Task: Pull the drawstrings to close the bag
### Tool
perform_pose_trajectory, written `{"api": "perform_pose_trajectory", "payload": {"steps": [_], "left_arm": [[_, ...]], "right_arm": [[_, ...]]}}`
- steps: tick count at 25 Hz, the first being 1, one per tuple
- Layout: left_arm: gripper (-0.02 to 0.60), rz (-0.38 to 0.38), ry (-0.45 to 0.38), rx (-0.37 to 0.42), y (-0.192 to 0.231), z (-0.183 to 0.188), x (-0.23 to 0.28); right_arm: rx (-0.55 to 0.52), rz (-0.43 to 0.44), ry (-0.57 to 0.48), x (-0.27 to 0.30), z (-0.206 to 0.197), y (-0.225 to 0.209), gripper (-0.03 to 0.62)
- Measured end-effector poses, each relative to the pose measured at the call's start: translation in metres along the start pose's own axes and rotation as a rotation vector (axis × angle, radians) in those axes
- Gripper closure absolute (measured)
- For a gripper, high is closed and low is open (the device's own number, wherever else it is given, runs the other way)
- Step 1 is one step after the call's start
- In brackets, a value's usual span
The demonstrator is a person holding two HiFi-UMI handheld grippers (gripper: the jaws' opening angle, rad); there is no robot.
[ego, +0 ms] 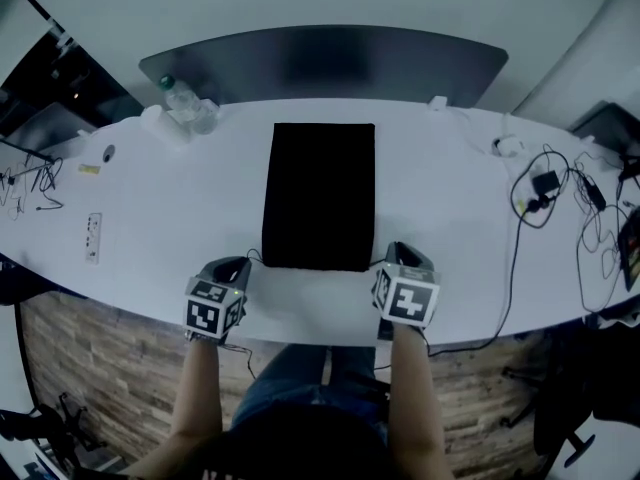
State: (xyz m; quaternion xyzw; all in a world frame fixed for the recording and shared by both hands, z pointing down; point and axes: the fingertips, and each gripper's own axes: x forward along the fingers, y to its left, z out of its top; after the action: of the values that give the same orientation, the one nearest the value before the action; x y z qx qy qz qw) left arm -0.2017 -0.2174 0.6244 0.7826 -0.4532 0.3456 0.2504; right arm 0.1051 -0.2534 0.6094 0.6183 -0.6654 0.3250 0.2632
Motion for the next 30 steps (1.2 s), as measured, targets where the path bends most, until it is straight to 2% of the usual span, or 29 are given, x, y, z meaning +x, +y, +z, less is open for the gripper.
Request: {"api": "perform_pose_trajectory", "payload": {"steps": [14, 23, 30], "left_arm": [[0.568, 0.138, -0.254, 0.002, 0.035, 0.096, -0.046], [0.568, 0.207, -0.398, -0.006, 0.05, 0.136, -0.078], [0.568, 0.239, -0.476, -0.018, 0.065, 0.154, -0.103]], "right_arm": [[-0.013, 0.072, -0.23, -0.041, 0.096, 0.006, 0.585], [-0.023, 0.036, -0.364, -0.073, 0.14, -0.003, 0.585], [-0.01, 0.02, -0.452, -0.099, 0.169, -0.015, 0.585]]}}
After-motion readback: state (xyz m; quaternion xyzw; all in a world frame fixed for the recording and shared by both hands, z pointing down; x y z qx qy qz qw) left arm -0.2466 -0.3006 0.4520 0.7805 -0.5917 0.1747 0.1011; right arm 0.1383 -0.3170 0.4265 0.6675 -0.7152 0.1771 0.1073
